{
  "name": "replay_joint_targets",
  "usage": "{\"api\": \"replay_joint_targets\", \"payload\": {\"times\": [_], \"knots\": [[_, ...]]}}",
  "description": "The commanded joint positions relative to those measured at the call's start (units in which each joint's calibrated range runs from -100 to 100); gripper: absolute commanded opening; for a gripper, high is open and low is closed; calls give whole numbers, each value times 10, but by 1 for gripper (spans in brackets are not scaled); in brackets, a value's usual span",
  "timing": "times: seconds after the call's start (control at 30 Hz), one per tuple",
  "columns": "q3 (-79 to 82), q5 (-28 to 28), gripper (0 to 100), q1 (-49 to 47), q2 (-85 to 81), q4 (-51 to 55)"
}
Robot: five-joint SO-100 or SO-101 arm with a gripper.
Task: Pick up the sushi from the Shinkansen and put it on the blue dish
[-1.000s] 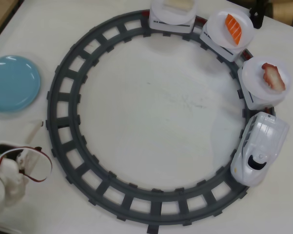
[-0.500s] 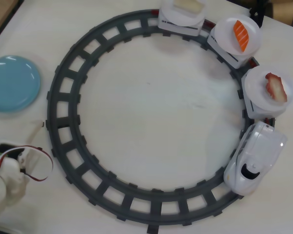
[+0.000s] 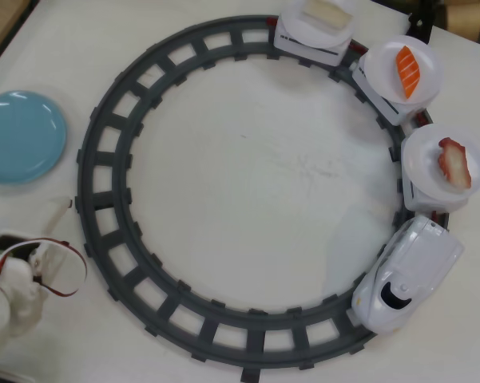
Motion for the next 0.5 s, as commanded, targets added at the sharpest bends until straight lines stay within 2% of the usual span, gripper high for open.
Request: {"api": "replay_joint_targets", "payload": {"times": [0.0, 0.3, 0.47], "knots": [[-8, -2, 23, 4, 1, -8], [-18, -11, 23, 11, 7, -45], [-49, -33, 23, 61, 11, -48]]}}
